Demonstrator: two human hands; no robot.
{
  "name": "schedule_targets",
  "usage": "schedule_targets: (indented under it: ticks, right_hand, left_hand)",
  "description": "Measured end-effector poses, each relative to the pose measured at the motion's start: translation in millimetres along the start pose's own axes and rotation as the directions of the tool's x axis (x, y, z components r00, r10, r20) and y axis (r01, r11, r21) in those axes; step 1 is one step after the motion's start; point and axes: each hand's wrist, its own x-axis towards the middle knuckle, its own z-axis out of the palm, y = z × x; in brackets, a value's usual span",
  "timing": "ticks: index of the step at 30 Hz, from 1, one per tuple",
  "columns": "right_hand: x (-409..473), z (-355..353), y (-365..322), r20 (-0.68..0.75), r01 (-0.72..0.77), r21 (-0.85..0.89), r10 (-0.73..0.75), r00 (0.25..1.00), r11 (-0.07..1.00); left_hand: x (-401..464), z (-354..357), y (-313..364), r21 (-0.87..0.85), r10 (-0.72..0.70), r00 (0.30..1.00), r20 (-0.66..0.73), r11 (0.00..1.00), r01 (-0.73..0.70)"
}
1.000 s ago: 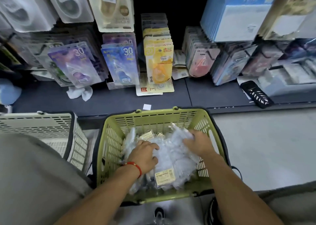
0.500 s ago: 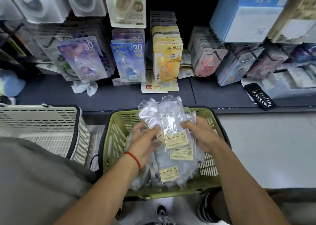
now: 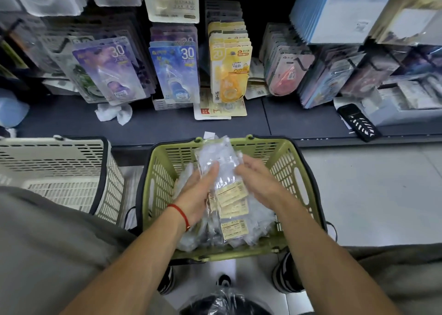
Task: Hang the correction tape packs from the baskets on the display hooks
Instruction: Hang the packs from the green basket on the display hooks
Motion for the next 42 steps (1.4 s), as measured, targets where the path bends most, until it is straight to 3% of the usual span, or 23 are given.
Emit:
schedule_targets:
  ticks: [2, 4, 6, 7, 9, 10, 16, 19, 21, 23, 25, 27, 31, 37, 42]
  right_hand:
    - [4.9, 0.6, 11.2, -0.049, -0.019, -0.136, 0.012, 0.999, 0.990]
    - [8.2, -21.3, 25.9, -0.235, -0.068, -0.349, -0.017, 0.972, 0.935]
    - [10.0, -50.0, 48.7, -0.359, -0.211, -0.635, -0.043, 0.932, 0.743]
    - [9.0, -58.6, 60.6, -0.373, -0.291, -0.700, 0.012, 0.928, 0.652]
    - [8.7, -64.0, 83.7, -0.350, -0.350, -0.747, 0.113, 0.930, 0.566]
    - [10.0, -64.1, 92.4, -0.350, -0.339, -0.760, 0.091, 0.933, 0.555]
    - [8.1, -67.9, 88.3, -0.475, -0.322, -0.740, -0.120, 0.872, 0.591]
    - [-4.4, -68.9, 61.8, -0.653, -0.274, -0.578, -0.235, 0.720, 0.769]
    - [-9.0, -66.3, 40.0, -0.753, -0.151, -0.262, -0.104, 0.649, 0.953]
    - [-12.7, -55.4, 16.9, -0.649, -0.070, 0.148, 0.150, 0.746, 0.987]
    - [-13.9, -42.2, 0.7, -0.461, -0.084, 0.264, 0.202, 0.864, 0.961]
    - [-13.5, -25.7, -8.2, -0.373, -0.081, 0.204, 0.154, 0.915, 0.976]
    - [-16.1, 3.6, -20.0, -0.343, 0.004, -0.174, -0.065, 0.937, 0.985]
    - [-16.8, 22.5, -61.3, -0.304, 0.108, -0.110, -0.137, 0.943, 0.988]
    - [-17.9, 18.6, -141.7, -0.304, 0.258, -0.252, -0.330, 0.894, 0.933]
  left_hand:
    - [3.0, -5.2, -10.1, 0.023, 0.041, 0.996, -0.073, 0.999, -0.039]
    - [4.1, -13.2, -15.8, 0.023, 0.013, 0.985, -0.172, 1.000, -0.009]
    - [4.7, -18.5, -17.5, 0.014, -0.006, 0.978, -0.210, 1.000, 0.009]
    - [5.5, -20.2, -17.7, 0.001, -0.015, 0.977, -0.213, 1.000, 0.016]
    - [5.4, -21.7, -17.5, -0.030, -0.051, 0.975, -0.215, 0.998, 0.046]
    - [4.2, -21.4, -16.6, -0.051, -0.072, 0.974, -0.216, 0.997, 0.062]
    - [0.6, -22.5, -12.9, -0.090, -0.111, 0.966, -0.233, 0.992, 0.092]
    - [2.2, -21.7, -12.4, -0.096, -0.088, 0.965, -0.249, 0.993, 0.066]
    - [2.3, -18.1, -10.7, -0.109, -0.077, 0.965, -0.249, 0.993, 0.052]
    - [2.3, -12.6, -9.8, -0.098, -0.048, 0.969, -0.243, 0.995, 0.025]
    - [1.3, -3.7, -5.5, -0.087, -0.010, 0.974, -0.228, 0.996, -0.010]
    - [0.8, 3.9, 1.6, -0.138, -0.012, 0.975, -0.222, 0.990, -0.020]
    - [-5.3, 11.6, 23.1, -0.200, 0.002, 0.983, -0.183, 0.979, -0.039]
    - [-22.9, 18.6, 70.3, -0.147, 0.256, 0.964, -0.072, 0.953, -0.264]
    - [-45.7, 37.2, 138.7, -0.137, 0.295, 0.946, 0.135, 0.951, -0.277]
